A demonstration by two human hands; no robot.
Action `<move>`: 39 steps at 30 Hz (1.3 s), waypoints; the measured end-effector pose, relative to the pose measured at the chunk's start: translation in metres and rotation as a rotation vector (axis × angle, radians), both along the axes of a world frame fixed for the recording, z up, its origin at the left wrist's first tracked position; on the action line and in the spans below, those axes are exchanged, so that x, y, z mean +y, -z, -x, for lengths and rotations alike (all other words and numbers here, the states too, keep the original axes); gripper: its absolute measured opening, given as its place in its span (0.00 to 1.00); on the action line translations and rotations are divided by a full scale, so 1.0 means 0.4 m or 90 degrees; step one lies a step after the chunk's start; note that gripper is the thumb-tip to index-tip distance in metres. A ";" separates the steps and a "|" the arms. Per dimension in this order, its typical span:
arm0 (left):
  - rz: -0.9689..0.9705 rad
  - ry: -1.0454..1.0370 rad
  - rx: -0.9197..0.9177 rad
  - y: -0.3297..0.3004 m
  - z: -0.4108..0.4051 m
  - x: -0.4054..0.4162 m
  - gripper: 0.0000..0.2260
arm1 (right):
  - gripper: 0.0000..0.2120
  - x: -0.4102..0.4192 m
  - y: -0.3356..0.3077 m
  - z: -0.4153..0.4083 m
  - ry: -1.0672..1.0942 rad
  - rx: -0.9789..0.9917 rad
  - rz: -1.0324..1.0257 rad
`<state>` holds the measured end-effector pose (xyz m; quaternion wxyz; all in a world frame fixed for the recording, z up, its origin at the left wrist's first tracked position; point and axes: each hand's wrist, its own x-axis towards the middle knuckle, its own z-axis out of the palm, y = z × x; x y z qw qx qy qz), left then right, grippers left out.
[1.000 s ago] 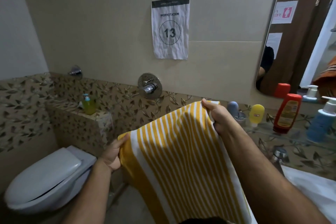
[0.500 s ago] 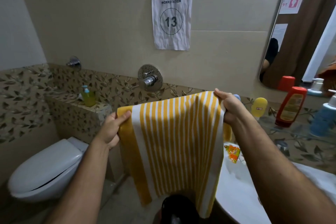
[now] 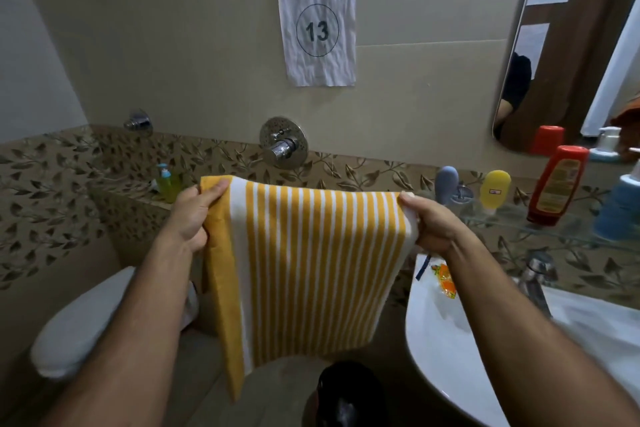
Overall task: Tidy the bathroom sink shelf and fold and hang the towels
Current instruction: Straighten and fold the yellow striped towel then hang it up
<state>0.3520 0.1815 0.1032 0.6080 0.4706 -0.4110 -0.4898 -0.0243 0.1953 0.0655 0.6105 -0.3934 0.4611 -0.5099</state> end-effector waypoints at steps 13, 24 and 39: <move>0.007 0.060 0.034 -0.040 -0.096 0.067 0.25 | 0.11 -0.001 -0.131 -0.098 0.015 0.016 0.092; -0.082 0.075 0.086 0.113 -0.089 0.066 0.14 | 0.11 -0.024 -0.113 -0.122 0.078 0.066 -0.009; -0.030 -0.045 0.083 -0.018 0.020 0.019 0.08 | 0.22 -0.008 -0.118 -0.026 -0.065 0.140 0.011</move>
